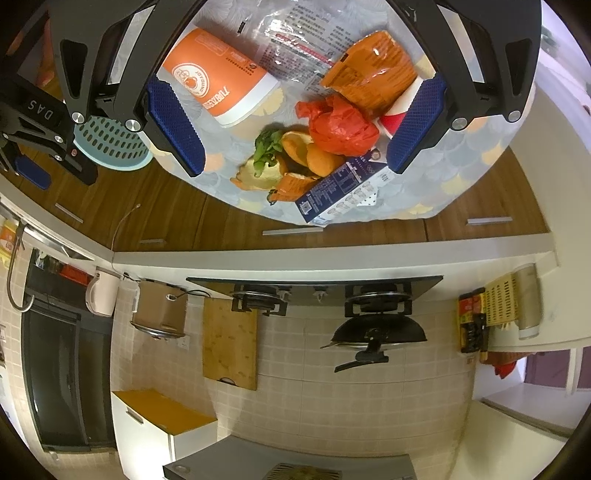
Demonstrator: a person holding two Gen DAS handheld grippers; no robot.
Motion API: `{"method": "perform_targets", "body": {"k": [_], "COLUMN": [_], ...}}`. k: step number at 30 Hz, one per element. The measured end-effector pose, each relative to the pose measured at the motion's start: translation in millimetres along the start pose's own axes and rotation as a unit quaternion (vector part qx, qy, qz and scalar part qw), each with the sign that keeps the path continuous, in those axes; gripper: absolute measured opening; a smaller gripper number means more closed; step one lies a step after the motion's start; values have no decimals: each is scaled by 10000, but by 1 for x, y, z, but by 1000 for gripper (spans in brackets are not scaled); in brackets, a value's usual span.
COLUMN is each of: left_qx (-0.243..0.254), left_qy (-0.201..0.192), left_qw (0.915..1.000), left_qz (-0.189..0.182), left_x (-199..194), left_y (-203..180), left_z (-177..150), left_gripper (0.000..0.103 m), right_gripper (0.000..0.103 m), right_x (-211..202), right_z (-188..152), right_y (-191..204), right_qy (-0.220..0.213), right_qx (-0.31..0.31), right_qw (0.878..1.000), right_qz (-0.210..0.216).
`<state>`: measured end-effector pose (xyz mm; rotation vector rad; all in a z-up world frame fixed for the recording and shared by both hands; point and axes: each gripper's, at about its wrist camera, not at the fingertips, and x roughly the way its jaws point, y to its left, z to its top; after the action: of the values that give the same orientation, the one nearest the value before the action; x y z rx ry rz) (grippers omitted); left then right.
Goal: Collect trash
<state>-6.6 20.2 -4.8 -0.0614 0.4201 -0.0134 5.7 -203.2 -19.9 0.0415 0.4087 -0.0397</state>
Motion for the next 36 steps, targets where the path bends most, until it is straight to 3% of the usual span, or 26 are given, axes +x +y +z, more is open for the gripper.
{"method": "perform_targets", "body": {"k": [20, 31, 36], "left_qx": [-153, -290, -428], "left_qy": [-28, -38, 65], "left_qw": [9999, 9983, 9961], "left_qz": [57, 507, 769], "left_x": [-2, -9, -8], "left_y": [19, 60, 89], "left_z": [-4, -10, -13], "left_gripper": [95, 95, 95], "right_gripper": [92, 90, 75], "right_x": [6, 12, 16], "right_z": [-4, -10, -15], "right_y": [13, 27, 43], "right_qy": [107, 211, 312], "right_qx": [-142, -196, -385], "right_qw": [9998, 9988, 9967], "right_qz": [79, 390, 645]}}
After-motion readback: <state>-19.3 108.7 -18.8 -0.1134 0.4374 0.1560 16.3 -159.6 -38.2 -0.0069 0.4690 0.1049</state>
